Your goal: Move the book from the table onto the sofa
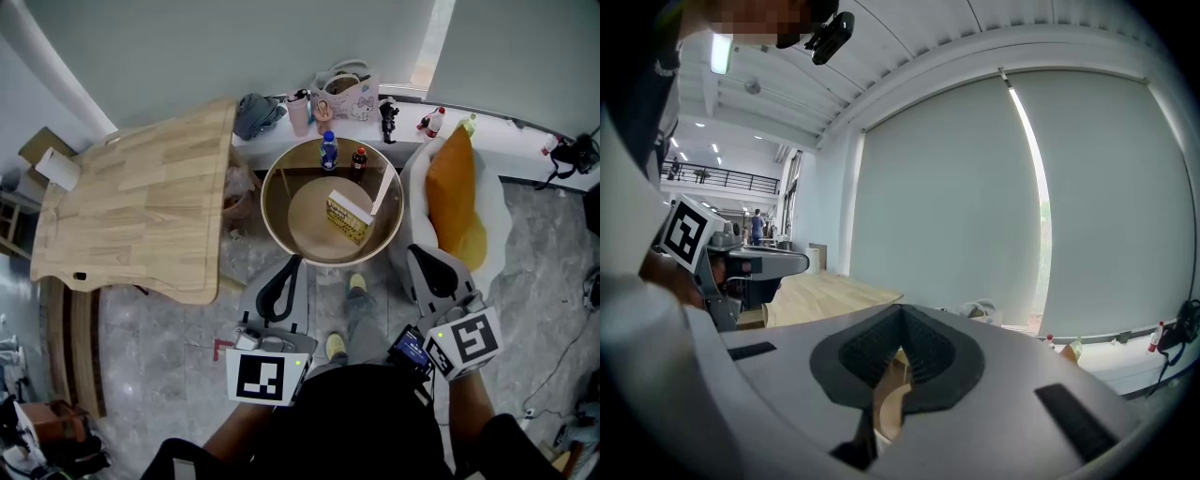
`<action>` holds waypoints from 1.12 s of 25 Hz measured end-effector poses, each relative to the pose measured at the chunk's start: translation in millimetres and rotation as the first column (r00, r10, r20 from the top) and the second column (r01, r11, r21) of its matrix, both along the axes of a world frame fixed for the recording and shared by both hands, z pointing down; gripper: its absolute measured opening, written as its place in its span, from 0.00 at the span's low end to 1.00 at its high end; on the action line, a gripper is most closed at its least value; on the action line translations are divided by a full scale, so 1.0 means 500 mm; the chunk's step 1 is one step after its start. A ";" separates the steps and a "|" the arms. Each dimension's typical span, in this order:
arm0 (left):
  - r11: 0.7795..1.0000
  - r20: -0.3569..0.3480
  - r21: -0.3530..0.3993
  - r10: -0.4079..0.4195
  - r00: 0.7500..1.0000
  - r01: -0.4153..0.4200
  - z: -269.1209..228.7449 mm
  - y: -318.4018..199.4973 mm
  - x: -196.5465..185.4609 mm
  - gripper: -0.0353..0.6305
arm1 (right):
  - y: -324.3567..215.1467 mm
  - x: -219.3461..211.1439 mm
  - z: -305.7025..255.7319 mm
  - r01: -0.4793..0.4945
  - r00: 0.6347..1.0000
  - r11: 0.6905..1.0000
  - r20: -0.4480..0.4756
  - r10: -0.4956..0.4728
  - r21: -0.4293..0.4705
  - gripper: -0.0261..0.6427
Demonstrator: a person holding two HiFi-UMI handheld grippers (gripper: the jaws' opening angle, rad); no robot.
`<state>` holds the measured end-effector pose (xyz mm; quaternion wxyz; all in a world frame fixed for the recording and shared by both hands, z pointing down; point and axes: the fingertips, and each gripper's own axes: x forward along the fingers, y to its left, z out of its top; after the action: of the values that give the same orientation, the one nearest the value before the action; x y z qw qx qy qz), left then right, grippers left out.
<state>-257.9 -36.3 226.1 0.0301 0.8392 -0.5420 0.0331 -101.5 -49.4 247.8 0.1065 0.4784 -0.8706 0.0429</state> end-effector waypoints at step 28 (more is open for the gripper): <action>0.997 0.028 -0.067 -0.023 0.999 0.025 0.048 -0.224 0.053 0.07 | -0.192 0.051 0.093 0.051 0.996 0.983 -0.062 -0.062 -0.175 0.05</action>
<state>-231.6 -148.5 249.9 0.0517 0.8306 -0.5509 0.0623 -75.9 -145.4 294.4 0.1782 0.4436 -0.8727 0.0994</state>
